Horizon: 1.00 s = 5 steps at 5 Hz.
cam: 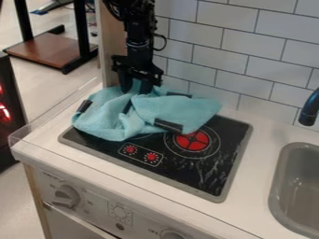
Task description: Fold the cloth from bottom right to top left
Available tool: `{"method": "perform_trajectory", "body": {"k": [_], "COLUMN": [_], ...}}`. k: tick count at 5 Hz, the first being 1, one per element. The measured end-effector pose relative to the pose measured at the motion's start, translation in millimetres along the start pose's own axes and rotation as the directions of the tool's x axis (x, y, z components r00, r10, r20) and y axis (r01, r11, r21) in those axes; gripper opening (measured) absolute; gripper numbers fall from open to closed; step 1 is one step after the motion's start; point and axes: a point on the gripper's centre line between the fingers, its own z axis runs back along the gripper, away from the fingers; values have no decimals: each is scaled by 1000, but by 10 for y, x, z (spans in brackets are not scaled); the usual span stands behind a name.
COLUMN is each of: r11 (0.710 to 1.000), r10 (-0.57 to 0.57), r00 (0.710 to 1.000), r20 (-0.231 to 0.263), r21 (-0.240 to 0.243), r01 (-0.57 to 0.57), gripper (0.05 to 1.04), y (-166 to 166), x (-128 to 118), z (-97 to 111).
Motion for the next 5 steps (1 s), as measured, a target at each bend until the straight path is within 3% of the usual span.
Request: {"method": "perform_trajectory", "body": {"k": [1,2,3,5], "r11": [1000,1000,1000,997], "r10": [-3,0,18,50], "r00": [999,999,996,990], "r20": [45,42,83,130], "r21": [0,-24,-23,-73], "r01": [3,1,-16,-41], "gripper": [1009,1010,999,999], "y": [-5,-43,-14,33], "x": [9,-29,-5,-118], "z": [236,247,477,808]}}
